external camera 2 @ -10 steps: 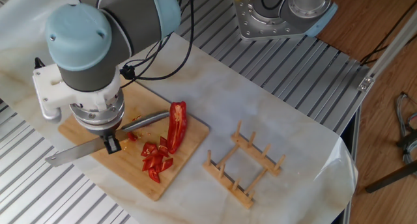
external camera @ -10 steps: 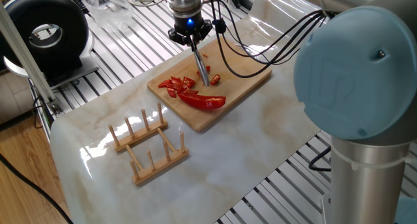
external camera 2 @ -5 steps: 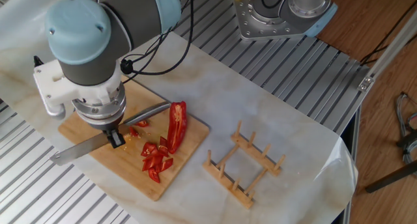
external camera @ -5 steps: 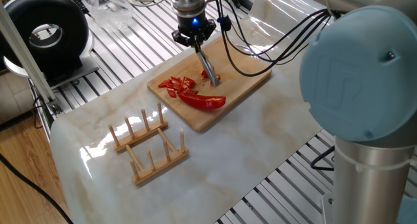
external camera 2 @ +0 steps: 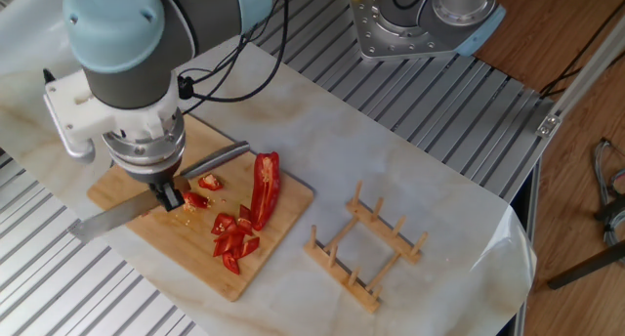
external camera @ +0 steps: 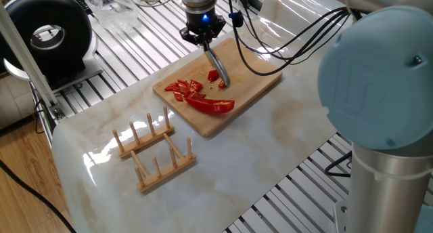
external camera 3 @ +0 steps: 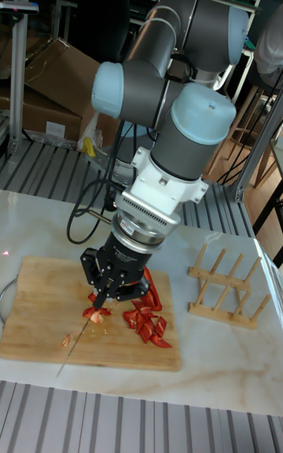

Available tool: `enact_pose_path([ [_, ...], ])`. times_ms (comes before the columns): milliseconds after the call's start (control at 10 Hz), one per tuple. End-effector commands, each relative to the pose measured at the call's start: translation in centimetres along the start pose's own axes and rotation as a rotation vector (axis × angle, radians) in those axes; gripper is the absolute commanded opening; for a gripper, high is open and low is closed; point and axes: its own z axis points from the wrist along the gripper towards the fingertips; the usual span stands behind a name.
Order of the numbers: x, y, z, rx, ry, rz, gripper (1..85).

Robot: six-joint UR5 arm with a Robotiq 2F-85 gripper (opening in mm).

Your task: Chop the chili peppers

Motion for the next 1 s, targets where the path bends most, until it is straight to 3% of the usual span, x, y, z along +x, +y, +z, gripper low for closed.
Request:
enact_pose_path([
  [0, -0.6, -1.7, 0.1, 0.025, -0.028, 0.092, 1.3],
  [600, -1.9, -2.5, 2.1, 0.033, -0.057, 0.167, 1.3],
  [900, -1.1, -1.5, 3.2, 0.022, -0.022, 0.153, 1.3],
])
